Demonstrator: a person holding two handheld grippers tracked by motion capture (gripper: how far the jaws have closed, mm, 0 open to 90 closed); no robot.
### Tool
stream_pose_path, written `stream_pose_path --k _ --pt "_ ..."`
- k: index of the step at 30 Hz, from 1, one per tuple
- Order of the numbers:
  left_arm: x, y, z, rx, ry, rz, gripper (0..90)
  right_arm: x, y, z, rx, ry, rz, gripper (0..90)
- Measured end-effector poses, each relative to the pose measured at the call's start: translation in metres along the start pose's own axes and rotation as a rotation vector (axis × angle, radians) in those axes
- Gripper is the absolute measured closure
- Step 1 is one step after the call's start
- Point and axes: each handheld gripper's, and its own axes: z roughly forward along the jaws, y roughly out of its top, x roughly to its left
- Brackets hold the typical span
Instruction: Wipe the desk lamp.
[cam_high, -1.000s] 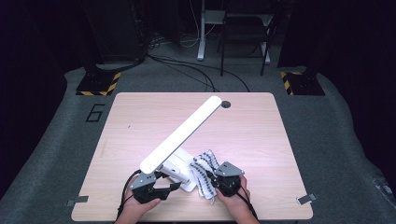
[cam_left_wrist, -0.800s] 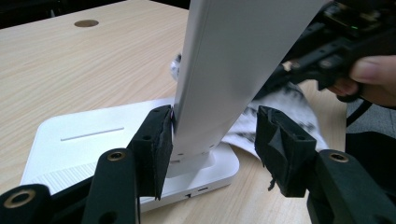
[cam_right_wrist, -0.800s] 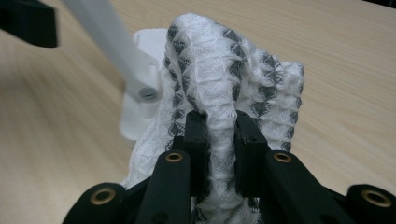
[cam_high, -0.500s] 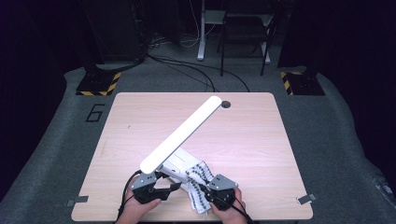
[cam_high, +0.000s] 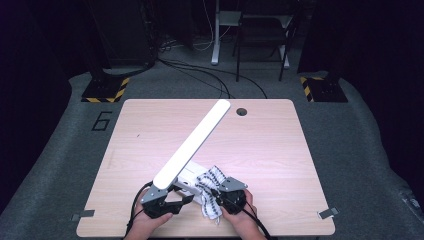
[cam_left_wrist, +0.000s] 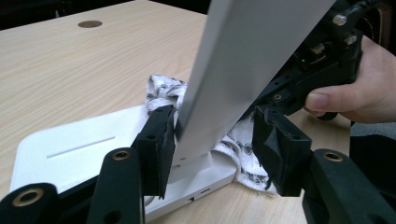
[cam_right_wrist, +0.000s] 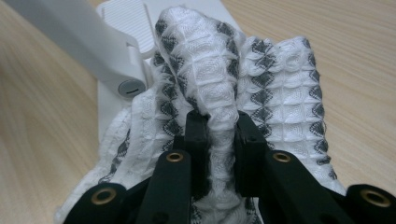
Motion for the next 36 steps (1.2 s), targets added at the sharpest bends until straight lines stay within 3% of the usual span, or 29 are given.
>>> stream_pose_path --k 7,9,14,21,26,29,36 --pt "-0.001 0.001 0.001 -0.005 0.011 -0.001 53.9 -0.007 0.006 0.008 0.004 -0.018 -0.005 78.2" --pt "-0.001 0.001 0.001 0.006 0.007 0.003 54.2 -0.008 0.006 0.008 0.000 -0.017 0.020 78.3" --pt "0.000 0.000 -0.001 0.013 -0.004 0.005 54.3 -0.008 0.004 -0.008 -0.054 -0.009 0.013 78.6" --pt "-0.001 0.000 -0.002 0.003 -0.017 0.010 49.7 0.014 -0.007 -0.033 -0.085 0.055 0.001 78.6" --pt "-0.002 0.000 -0.001 0.000 -0.020 0.007 46.4 0.028 -0.010 -0.030 -0.071 0.083 -0.014 78.4" --pt "-0.002 -0.001 -0.001 -0.002 -0.022 0.002 46.1 0.030 -0.010 -0.026 -0.058 0.092 0.018 78.4" --pt "-0.002 -0.001 0.000 0.005 -0.025 0.005 45.7 0.037 -0.012 -0.015 -0.012 0.064 -0.007 78.7"
